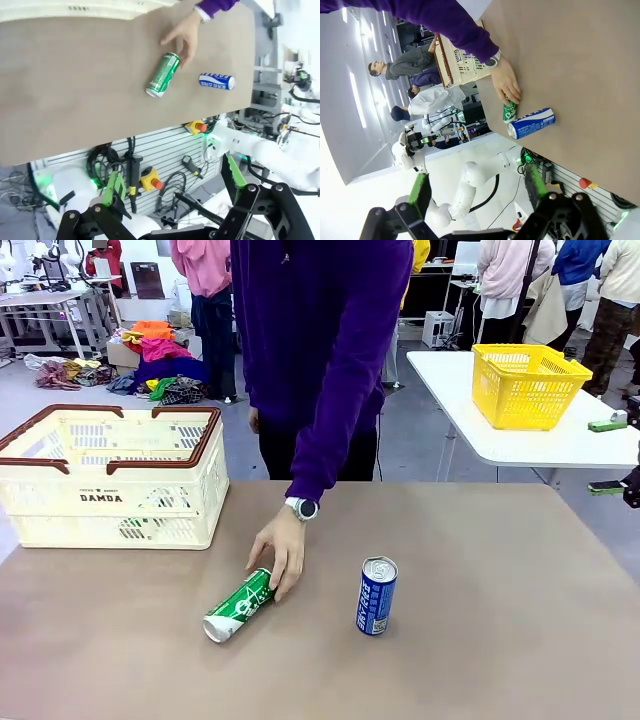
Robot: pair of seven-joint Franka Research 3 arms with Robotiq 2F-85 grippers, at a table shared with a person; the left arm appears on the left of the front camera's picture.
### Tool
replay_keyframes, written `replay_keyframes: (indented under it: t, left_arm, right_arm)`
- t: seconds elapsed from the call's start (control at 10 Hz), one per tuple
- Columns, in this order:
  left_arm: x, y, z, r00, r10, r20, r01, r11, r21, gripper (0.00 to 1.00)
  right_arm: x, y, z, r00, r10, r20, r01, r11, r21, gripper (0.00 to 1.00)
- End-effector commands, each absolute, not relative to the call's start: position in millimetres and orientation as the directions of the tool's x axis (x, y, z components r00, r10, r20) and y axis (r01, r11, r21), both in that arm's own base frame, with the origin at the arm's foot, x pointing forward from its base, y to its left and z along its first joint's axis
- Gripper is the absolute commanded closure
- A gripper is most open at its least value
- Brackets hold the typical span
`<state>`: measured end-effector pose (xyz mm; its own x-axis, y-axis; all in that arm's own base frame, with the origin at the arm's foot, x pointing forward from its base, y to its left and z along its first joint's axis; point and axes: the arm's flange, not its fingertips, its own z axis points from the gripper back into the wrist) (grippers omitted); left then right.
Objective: Place the drinks into the Shopping basket.
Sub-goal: Pick up one drink and place it into the Shopping basket.
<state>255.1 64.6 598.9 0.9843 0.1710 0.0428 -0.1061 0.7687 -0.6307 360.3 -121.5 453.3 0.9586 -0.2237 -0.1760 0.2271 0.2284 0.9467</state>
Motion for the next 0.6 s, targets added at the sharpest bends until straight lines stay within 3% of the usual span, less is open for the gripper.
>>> replay_keyframes:
  t: [0.0, 0.2, 0.5]
  left_arm:
    - [251, 52, 590, 0.986, 0.160, 0.050, -0.089, 0.750, -0.656, 0.00]
    - [258, 23, 602, 0.988, 0.149, 0.037, -0.096, 0.787, -0.609, 0.00]
    - [266, -86, 631, 0.987, 0.158, -0.037, -0.157, 0.878, -0.452, 0.00]
  right_arm:
    - [362, -122, 456, 0.962, -0.218, -0.164, 0.212, 0.217, 0.953, 0.00]
    - [362, -122, 456, 0.962, -0.218, -0.164, 0.212, 0.217, 0.953, 0.00]
    - [362, -122, 456, 0.962, -0.218, -0.164, 0.212, 0.217, 0.953, 0.00]
